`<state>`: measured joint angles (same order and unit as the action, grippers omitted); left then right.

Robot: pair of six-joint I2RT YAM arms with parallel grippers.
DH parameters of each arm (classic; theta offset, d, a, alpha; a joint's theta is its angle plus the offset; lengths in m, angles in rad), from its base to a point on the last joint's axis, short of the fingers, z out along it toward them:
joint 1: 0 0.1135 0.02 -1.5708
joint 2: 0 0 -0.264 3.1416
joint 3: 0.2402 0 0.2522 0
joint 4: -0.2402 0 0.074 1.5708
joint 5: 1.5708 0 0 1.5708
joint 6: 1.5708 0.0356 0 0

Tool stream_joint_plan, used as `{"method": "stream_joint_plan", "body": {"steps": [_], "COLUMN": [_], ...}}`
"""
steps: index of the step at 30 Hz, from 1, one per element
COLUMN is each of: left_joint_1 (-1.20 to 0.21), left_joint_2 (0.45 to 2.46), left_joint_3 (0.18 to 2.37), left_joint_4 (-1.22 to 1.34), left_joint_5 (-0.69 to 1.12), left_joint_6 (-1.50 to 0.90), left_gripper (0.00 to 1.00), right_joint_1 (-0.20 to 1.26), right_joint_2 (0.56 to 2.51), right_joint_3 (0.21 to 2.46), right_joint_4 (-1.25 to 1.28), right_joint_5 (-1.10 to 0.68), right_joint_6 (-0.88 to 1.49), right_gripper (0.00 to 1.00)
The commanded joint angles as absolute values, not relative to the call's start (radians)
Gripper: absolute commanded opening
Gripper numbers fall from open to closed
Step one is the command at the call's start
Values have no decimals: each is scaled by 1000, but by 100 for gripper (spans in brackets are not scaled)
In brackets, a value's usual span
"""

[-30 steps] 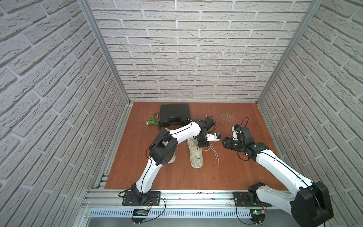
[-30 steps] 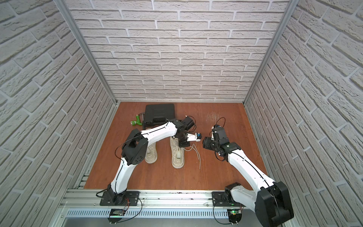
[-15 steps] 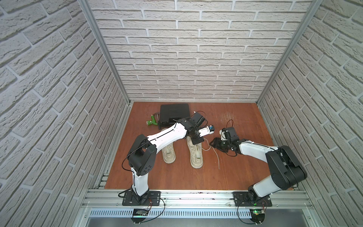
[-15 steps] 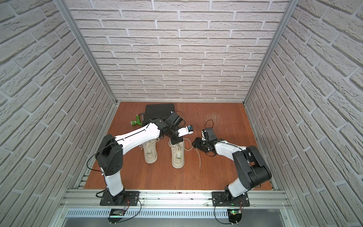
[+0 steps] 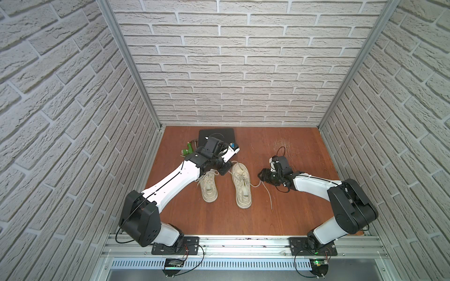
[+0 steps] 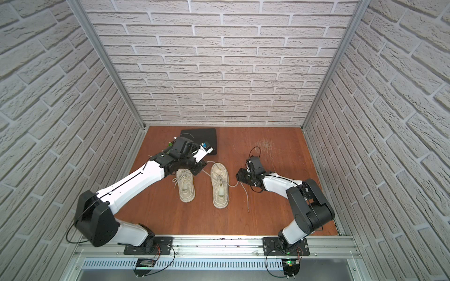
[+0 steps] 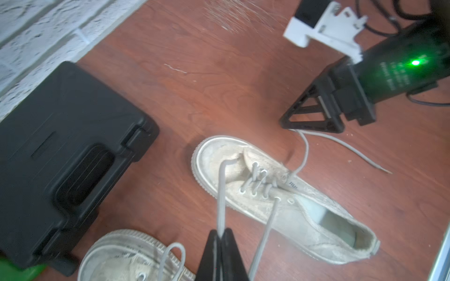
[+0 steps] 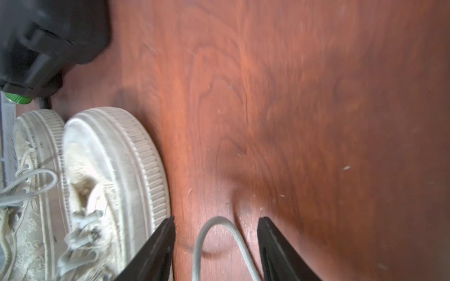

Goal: Tie the shoes
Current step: Cross the shoelace with the shoelace.

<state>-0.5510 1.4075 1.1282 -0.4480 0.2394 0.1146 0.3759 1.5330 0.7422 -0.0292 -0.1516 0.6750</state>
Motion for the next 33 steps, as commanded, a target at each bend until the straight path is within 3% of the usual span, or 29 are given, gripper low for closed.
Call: {"method": "stream_joint_plan", "body": {"steps": [1,6,12,17,20,33], "left_joint_1": [-501,-468,-452,-449,-449,-446], "left_joint_2": [1344,1298,1298,1298,1300,1339], "left_joint_3": [1035,948,923,907,910,908], "left_joint_4": [-287,-156,-95,-54,-47,-17], "left_joint_5": [373,460,523,561,589,644], "left_joint_6": [-12,-83,-121,-126,-124,-130], "left_gripper": [0,0,0,0,0,0], "right_joint_1": [376,370,364,365,388,485], "right_joint_2": [1422,1304,1228,1309,1400,1640], "right_joint_3": [771,774,707,700,761,938], "right_joint_4": [-36,23,266,427,399,375], "right_joint_5": [-110,-112,-228,-535,-668,-592], "right_joint_6": [455,276,168,44,20,-150], "right_gripper": [62,67,78,79,79,73]}}
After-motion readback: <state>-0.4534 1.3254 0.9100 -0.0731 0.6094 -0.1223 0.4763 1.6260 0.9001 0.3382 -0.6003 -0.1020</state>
